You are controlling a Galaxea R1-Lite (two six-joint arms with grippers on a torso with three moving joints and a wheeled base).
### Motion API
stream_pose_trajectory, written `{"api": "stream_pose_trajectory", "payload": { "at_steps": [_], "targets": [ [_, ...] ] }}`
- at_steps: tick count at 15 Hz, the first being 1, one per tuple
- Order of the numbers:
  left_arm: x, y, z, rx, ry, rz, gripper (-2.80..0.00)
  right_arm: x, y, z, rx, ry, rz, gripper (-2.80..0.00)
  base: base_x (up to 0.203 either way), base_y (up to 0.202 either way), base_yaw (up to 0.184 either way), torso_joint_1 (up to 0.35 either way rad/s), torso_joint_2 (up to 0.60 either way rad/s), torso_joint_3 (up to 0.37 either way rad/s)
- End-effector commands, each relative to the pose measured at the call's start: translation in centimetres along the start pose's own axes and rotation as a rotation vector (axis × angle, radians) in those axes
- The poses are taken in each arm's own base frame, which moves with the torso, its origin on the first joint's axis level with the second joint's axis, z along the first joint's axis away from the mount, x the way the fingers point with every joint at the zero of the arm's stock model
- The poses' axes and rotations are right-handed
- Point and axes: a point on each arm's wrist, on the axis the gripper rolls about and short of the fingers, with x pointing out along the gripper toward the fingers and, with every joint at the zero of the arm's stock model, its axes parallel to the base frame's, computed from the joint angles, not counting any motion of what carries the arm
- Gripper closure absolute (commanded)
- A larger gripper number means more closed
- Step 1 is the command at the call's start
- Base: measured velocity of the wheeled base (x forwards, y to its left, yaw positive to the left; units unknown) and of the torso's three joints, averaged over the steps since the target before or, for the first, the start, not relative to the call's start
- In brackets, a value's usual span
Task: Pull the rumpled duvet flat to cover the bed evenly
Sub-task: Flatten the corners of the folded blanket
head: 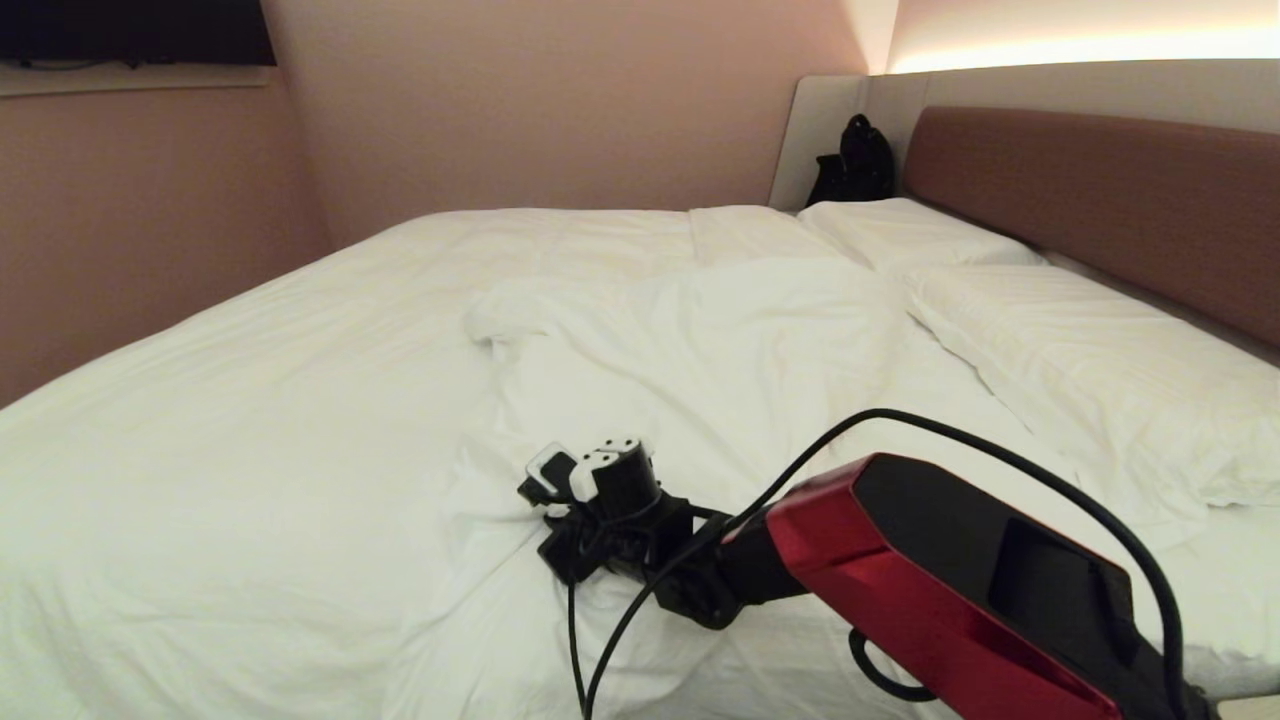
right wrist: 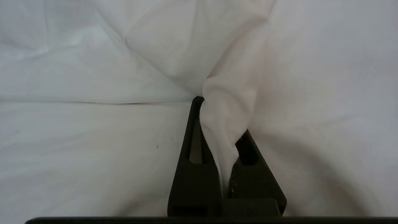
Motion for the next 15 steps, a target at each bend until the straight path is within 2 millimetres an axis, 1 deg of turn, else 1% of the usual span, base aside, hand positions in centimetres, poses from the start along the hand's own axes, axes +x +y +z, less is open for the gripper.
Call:
{"api": "stream_pose_trajectory", "payload": {
  "at_steps": [1, 2, 4, 7, 9, 12, 15],
  "targets": [
    [0.0, 0.0, 0.0, 0.000, -0.001, 0.000, 0.00, -2.2, -1.1, 2.7, 0.005, -0.054, -0.021, 0.00, 0.000, 0.000, 0.000, 0.000, 0.00, 0.000],
    [0.0, 0.0, 0.0, 0.000, -0.001, 0.000, 0.00, -3.5, -1.5, 3.6, 0.007, -0.066, -0.028, 0.00, 0.000, 0.000, 0.000, 0.000, 0.00, 0.000],
    [0.0, 0.0, 0.0, 0.000, -0.001, 0.000, 0.00, -6.3, -2.0, 4.7, 0.008, -0.066, -0.047, 0.00, 0.000, 0.000, 0.000, 0.000, 0.00, 0.000],
    [0.0, 0.0, 0.0, 0.000, -0.001, 0.000, 0.00, -10.7, -2.6, 5.2, 0.008, -0.047, -0.061, 0.00, 0.000, 0.000, 0.000, 0.000, 0.00, 0.000],
    [0.0, 0.0, 0.0, 0.000, -0.001, 0.000, 0.00, -13.3, -3.2, 5.1, 0.012, -0.031, -0.080, 0.00, 0.000, 0.000, 0.000, 0.000, 0.00, 0.000],
    [0.0, 0.0, 0.0, 0.000, -0.001, 0.000, 0.00, -15.9, -3.9, 4.2, 0.018, 0.008, -0.114, 0.00, 0.000, 0.000, 0.000, 0.000, 0.00, 0.000],
    [0.0, 0.0, 0.0, 0.000, -0.001, 0.000, 0.00, -18.5, -3.8, 3.0, 0.015, 0.047, -0.125, 0.00, 0.000, 0.000, 0.000, 0.000, 0.00, 0.000]
  ]
}}
